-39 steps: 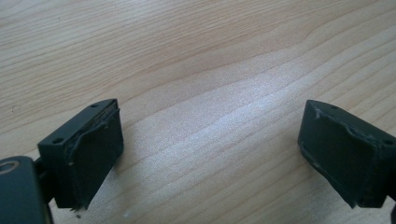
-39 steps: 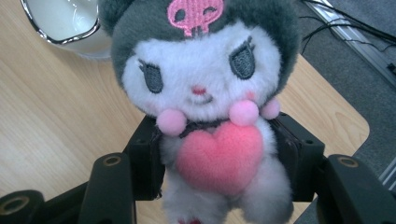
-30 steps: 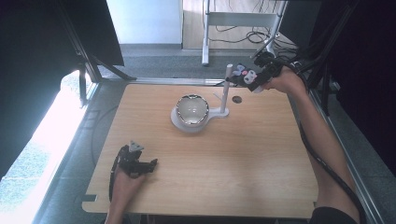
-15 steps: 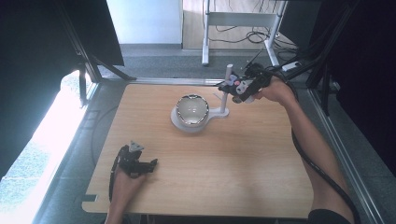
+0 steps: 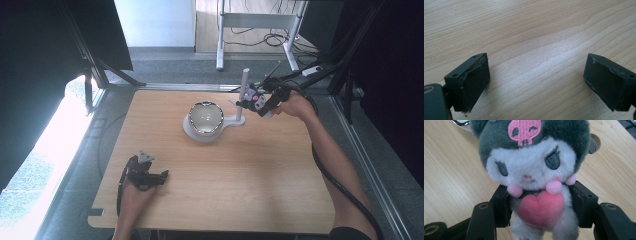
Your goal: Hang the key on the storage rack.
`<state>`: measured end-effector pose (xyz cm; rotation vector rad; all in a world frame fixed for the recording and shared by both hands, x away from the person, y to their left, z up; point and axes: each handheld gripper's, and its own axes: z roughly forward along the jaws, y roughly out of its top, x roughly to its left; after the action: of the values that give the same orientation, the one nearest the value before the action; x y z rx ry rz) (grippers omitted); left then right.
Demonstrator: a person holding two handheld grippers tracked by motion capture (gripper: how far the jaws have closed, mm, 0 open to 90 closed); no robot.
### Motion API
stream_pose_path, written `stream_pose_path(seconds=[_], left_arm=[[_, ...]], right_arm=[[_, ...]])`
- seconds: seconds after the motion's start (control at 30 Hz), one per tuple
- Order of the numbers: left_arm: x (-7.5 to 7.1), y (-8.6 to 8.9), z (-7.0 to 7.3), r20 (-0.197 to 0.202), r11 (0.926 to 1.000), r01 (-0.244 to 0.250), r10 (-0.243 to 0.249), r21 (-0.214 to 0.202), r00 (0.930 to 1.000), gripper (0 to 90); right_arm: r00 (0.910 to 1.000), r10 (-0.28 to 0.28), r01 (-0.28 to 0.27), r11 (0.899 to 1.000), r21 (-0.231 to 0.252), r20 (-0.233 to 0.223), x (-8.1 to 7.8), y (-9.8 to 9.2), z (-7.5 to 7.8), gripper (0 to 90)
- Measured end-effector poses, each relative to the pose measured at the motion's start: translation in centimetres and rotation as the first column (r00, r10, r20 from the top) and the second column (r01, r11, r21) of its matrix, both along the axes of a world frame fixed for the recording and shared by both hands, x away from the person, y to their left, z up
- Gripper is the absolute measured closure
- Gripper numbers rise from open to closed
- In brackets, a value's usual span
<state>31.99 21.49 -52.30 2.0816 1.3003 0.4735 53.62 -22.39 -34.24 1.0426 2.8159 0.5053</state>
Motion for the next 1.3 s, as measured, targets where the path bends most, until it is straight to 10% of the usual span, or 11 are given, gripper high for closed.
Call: stream_pose_path(seconds=[0.57,0.8,1.3], left_arm=[[0.0,0.0,0.0,-0.002,1.0,0.0,0.0,0.0,1.0,6.6],[0.0,0.0,0.0,-0.002,1.0,0.0,0.0,0.0,1.0,6.6],[0.0,0.0,0.0,-0.002,1.0,0.0,0.0,0.0,1.0,6.6]], right_arm=[[0.9983,0.017,-0.016,1.0,-0.017,0.057,0.4,1.2,-3.7,37.9],[0.9904,0.104,-0.1,0.994,-0.054,0.09,0.1,2.5,-5.7,28.0],[0.983,0.139,-0.133,0.99,-0.053,0.12,-1.6,2.9,-5.5,14.1]])
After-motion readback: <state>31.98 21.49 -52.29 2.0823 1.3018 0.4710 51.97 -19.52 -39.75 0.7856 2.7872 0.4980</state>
